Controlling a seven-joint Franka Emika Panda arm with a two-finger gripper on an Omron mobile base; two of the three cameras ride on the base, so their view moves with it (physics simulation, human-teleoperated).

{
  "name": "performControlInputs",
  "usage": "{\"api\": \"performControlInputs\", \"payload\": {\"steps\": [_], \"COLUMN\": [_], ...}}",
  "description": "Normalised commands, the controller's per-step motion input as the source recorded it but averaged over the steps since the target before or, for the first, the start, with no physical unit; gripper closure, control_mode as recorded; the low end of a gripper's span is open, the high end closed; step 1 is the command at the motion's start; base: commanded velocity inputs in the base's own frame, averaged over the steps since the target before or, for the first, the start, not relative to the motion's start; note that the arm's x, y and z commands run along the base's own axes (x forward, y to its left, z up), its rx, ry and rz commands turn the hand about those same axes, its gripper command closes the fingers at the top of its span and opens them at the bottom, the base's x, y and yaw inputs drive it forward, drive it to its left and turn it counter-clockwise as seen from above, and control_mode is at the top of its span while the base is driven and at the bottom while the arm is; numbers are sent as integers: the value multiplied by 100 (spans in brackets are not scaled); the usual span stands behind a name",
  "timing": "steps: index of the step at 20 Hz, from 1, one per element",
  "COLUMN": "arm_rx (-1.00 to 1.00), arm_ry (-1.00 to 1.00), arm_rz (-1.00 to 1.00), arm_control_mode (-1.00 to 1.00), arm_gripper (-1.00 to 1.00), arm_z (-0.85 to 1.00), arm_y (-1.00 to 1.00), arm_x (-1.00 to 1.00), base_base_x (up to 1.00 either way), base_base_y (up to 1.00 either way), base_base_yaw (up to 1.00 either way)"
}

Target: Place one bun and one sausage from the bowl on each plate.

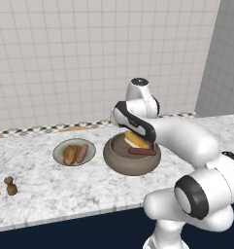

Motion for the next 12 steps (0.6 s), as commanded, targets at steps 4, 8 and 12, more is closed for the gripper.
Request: {"api": "performControlInputs", "payload": {"steps": [4,8,12], "arm_rx": [-22,-10,0], "arm_ry": [1,8,10], "arm_rz": [22,18,16], "arm_control_mode": [-100,-100,-100], "arm_gripper": [-100,-100,-100], "arm_z": [-27,-49,-53], "arm_y": [-27,-4,-7], "arm_x": [15,21,7], "base_base_x": [0,0,0], "base_base_y": [0,0,0], "base_base_yaw": [0,0,0]}}
